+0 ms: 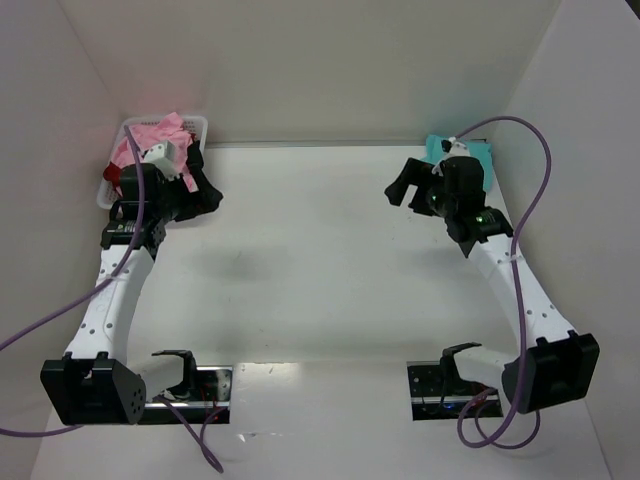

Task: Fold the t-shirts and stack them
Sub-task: Grab crumpled tshirt from bin with the left arm

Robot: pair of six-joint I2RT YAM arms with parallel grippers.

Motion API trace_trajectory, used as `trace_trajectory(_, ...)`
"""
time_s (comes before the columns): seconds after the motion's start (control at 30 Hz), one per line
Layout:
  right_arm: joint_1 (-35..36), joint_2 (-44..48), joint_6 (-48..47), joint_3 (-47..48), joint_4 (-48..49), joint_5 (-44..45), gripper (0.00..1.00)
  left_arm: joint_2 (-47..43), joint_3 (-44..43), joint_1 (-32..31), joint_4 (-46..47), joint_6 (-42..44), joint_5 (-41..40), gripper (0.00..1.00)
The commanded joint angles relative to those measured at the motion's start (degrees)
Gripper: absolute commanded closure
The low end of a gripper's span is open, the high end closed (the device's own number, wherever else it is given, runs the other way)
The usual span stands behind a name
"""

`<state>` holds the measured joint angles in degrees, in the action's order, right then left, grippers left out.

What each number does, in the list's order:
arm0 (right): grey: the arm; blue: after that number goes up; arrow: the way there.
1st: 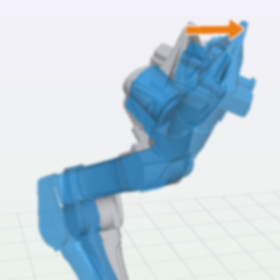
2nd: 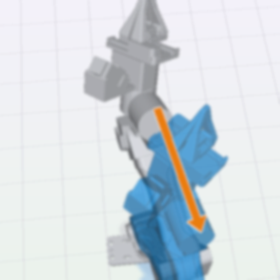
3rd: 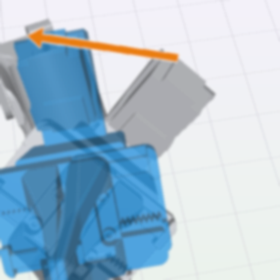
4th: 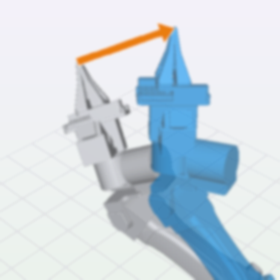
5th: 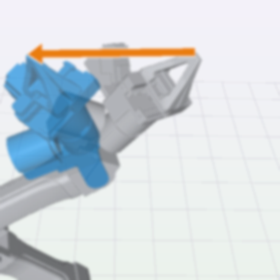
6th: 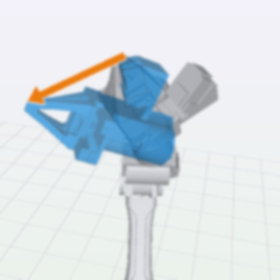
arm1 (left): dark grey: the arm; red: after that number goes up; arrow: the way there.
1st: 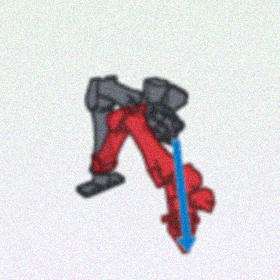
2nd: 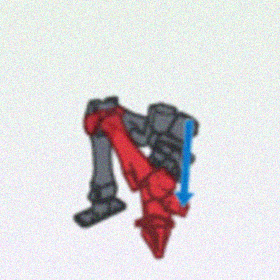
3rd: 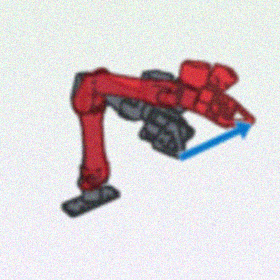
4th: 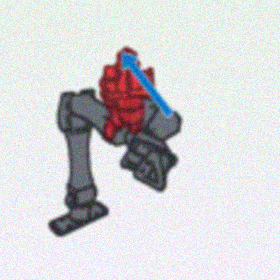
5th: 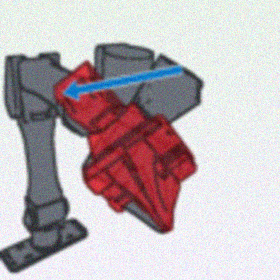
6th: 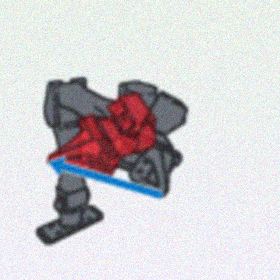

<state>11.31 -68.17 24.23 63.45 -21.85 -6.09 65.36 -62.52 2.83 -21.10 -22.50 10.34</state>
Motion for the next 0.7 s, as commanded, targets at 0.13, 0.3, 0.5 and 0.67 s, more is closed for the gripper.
trace_trajectory(0.13,2.34,-12.54,-0.15,17.43,7.05,-9.78,0.00,4.44,-6.18,0.25,-1.64,-3.25,-13.28,0.00)
trace_trajectory(0.3,4.86,-23.74,-1.25,27.66,9.10,-9.90,0.00,7.59,-6.91,0.25,1.94,-2.20,-20.09,0.00)
trace_trajectory(0.5,6.62,-36.45,-2.52,42.63,5.15,-12.00,0.00,15.30,-13.81,5.03,2.55,-2.87,-26.19,0.00)
trace_trajectory(0.67,7.14,-42.48,-3.36,47.20,4.10,-14.20,0.00,23.01,-18.24,7.71,3.75,-5.00,-25.81,0.00)
